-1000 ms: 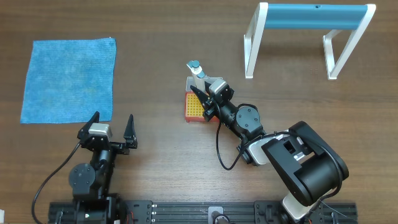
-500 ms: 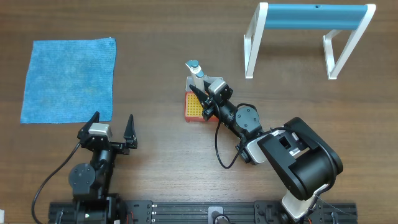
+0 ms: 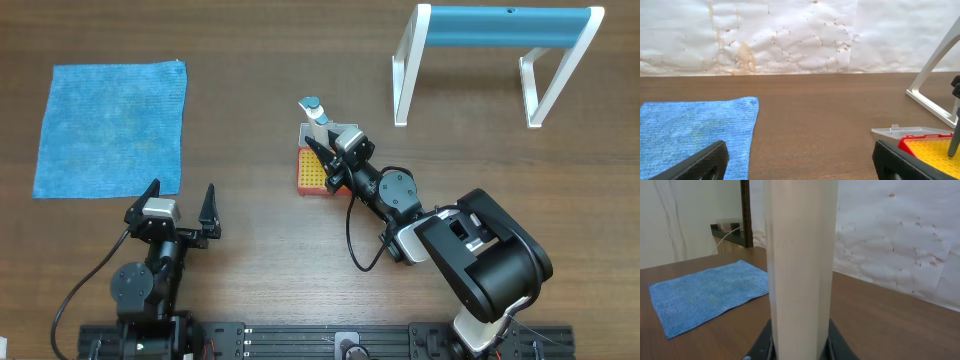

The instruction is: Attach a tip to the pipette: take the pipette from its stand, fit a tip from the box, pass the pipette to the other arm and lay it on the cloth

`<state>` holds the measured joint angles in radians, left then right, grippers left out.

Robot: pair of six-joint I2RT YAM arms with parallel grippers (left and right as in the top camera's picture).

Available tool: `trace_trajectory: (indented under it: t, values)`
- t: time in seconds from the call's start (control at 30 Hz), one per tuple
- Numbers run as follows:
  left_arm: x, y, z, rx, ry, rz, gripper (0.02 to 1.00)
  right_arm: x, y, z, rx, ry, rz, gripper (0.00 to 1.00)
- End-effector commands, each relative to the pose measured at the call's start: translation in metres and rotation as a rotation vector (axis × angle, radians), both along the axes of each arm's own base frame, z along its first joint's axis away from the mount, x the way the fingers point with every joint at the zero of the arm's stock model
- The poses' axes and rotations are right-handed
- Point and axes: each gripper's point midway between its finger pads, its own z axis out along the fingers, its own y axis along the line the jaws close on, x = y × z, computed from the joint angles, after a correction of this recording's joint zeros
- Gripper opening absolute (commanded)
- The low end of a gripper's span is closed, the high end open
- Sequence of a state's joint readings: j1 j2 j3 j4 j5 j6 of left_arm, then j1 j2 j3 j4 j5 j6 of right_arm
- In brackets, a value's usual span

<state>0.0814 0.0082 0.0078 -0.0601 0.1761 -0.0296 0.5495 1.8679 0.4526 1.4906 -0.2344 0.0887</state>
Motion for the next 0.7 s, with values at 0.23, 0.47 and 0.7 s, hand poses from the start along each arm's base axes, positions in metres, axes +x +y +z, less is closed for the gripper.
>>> trace_trajectory:
  t: [0.23, 0.47, 0.7]
  values:
    - [0.000, 0.000, -0.001, 0.009, 0.002, 0.003, 0.928, -0.007, -0.010, 0.062, 0.076, -0.115, -0.018, 0.080]
    - [0.000, 0.000, -0.001, 0.009, 0.002, 0.003, 0.928, -0.032, -0.014, 0.125, 0.143, -0.245, 0.034, 0.080]
    - [0.000, 0.000, -0.001, 0.009, 0.001, 0.003, 0.928, -0.080, -0.018, 0.159, 0.013, -0.047, 0.165, 0.082]
